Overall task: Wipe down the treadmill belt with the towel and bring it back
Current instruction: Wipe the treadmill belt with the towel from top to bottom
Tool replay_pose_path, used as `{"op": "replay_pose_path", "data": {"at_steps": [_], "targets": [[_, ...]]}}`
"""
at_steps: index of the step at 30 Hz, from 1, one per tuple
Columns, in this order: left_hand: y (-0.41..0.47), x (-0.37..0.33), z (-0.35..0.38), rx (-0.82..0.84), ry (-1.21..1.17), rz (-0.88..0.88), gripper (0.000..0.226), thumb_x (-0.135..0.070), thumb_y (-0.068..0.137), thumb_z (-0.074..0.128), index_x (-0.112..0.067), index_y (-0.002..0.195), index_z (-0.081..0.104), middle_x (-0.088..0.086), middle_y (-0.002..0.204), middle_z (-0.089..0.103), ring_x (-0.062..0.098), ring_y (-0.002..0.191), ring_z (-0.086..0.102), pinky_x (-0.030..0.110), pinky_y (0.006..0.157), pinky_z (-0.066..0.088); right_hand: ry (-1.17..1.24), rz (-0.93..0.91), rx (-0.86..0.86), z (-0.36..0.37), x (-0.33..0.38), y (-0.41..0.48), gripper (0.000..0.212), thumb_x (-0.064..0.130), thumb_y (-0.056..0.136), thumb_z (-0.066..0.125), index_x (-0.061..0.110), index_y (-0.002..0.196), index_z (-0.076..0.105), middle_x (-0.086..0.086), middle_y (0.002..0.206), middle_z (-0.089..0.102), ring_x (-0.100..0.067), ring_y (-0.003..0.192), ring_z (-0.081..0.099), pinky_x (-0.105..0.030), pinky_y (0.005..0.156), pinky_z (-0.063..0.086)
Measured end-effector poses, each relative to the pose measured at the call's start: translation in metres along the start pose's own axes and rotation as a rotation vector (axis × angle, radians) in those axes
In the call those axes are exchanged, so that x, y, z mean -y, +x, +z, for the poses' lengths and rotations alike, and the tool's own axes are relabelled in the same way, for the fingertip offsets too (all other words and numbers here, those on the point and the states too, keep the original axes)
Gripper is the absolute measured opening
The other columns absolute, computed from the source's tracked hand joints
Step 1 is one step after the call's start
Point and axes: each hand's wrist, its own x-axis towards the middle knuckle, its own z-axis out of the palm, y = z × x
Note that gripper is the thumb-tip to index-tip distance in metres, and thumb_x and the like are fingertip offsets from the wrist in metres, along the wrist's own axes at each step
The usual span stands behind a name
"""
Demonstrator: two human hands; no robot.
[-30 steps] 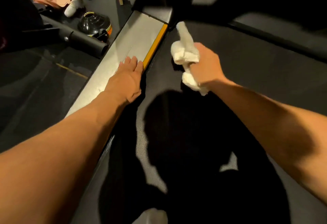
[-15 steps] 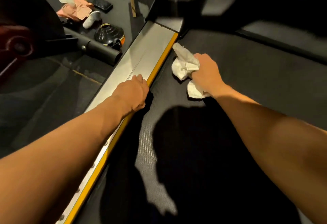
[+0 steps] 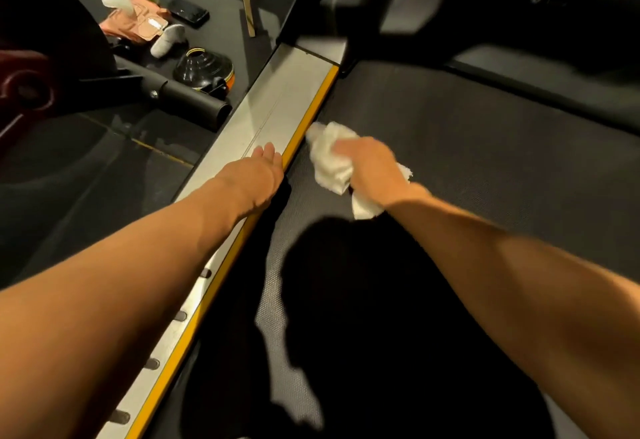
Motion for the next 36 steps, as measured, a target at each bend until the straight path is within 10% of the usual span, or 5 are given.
{"op": "replay_pose_path", "data": {"at_steps": [5, 9, 13, 31, 36], "targets": [[-0.002, -0.001, -0.001, 0.015, 0.003, 0.009, 0.062, -0.006, 0.102, 0.032, 0.005, 0.151, -0.005, 0.024, 0.158, -0.006, 0.035, 0.148, 0.007, 0.041, 0.118, 0.021, -0.376, -0.013, 0.292, -0.011, 0.028, -0.013, 0.03, 0.032, 0.069, 0.059, 0.029, 0.099, 0.061, 0.007, 0.087, 0.069, -0.019, 0.076, 0.066, -0.032, 0.069, 0.051], [0.001, 0.006, 0.003, -0.023, -0.05, 0.025, 0.06, -0.01, 0.103, 0.033, 0.001, 0.152, 0.0, 0.02, 0.16, -0.004, 0.033, 0.148, 0.011, 0.042, 0.116, 0.023, -0.134, -0.116, -0.133, -0.019, -0.014, 0.013, 0.057, 0.0, 0.082, 0.054, 0.024, 0.134, 0.053, -0.003, 0.135, 0.056, -0.025, 0.123, 0.05, -0.033, 0.099, 0.036], [-0.003, 0.011, -0.001, -0.006, -0.064, 0.036, 0.066, -0.007, 0.1, 0.039, -0.004, 0.153, 0.0, 0.016, 0.161, -0.006, 0.031, 0.148, 0.01, 0.039, 0.116, 0.023, -0.318, -0.197, 0.156, 0.009, -0.012, -0.007, 0.078, -0.003, 0.079, 0.053, 0.031, 0.147, 0.031, 0.003, 0.156, 0.026, -0.026, 0.14, 0.023, -0.042, 0.101, 0.021], [-0.001, -0.002, 0.002, 0.058, -0.059, -0.02, 0.063, -0.003, 0.101, 0.029, 0.003, 0.151, -0.008, 0.021, 0.159, -0.011, 0.034, 0.148, 0.004, 0.042, 0.118, 0.021, 0.412, 0.04, 0.054, -0.033, -0.011, -0.059, 0.016, 0.018, 0.083, 0.058, 0.029, 0.09, 0.068, 0.004, 0.09, 0.069, -0.016, 0.083, 0.066, -0.031, 0.069, 0.051], [-0.001, 0.0, -0.008, 0.078, -0.036, -0.025, 0.057, -0.011, 0.104, 0.025, -0.002, 0.152, -0.006, 0.016, 0.16, -0.008, 0.032, 0.148, 0.008, 0.04, 0.12, 0.017, -0.336, 0.087, -0.016, -0.018, -0.05, -0.067, 0.015, 0.019, 0.085, 0.048, 0.02, 0.07, 0.047, 0.005, 0.066, 0.052, -0.029, 0.078, 0.062, -0.031, 0.059, 0.038]]}}
